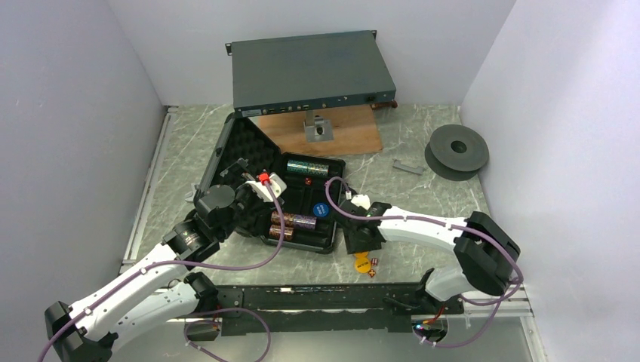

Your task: Pack up texas hold em set

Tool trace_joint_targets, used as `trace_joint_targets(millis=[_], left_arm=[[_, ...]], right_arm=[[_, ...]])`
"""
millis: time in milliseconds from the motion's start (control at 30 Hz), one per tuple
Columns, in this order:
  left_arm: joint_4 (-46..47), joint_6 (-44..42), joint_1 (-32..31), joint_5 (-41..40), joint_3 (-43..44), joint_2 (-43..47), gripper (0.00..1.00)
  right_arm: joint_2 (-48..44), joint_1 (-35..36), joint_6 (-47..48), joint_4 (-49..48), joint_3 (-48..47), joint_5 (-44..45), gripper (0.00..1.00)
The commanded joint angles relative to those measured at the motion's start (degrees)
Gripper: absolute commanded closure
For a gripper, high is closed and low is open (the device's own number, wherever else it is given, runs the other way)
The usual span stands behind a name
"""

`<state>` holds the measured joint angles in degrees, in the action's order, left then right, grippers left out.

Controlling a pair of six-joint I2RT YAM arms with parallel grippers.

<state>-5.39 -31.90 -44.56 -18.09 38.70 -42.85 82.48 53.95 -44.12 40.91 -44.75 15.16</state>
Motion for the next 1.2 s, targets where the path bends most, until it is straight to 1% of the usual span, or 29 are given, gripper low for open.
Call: trace_joint_targets(millis=[0, 200, 467, 933, 1067, 1133, 1167], left_arm=[[0.9, 0.0, 0.1, -0.1, 0.5, 0.2, 0.0], [0.9, 0.0, 0.1, -0.1, 0.6, 0.2, 0.0], [0.9, 0.0, 0.1, -0.1, 0.6, 0.2, 0.0], [1.3, 0.4, 0.1, -1.2, 0.5, 0.6, 0.0], [1.5, 0.0, 0.1, -1.1, 0.3, 0.9, 0.0], [1.4, -0.1, 0.1, -0.8, 0.3, 1.0, 0.0], [1.3, -0.1, 0.1, -0.6, 0.4, 1.0, 0.0]], right_arm=[[-2.7, 0.2, -0.3, 2.9, -1.9, 2.0, 0.54], [-4.5, 0.2, 0.1, 5.3, -4.3, 3.1, 0.54], [-5.9, 0.2, 1.6, 6.3, -8.6, 1.8, 0.53], [0.0, -0.1, 6.3, 5.6, -19.1, 0.3, 0.53], [0.6, -0.2, 5.8, 5.8, -18.5, 0.7, 0.5], [-0.1, -0.4, 5.0, 5.9, -16.3, 1.0, 0.47], [-0.7, -0.5, 4.5, 6.1, -14.9, 1.3, 0.44]])
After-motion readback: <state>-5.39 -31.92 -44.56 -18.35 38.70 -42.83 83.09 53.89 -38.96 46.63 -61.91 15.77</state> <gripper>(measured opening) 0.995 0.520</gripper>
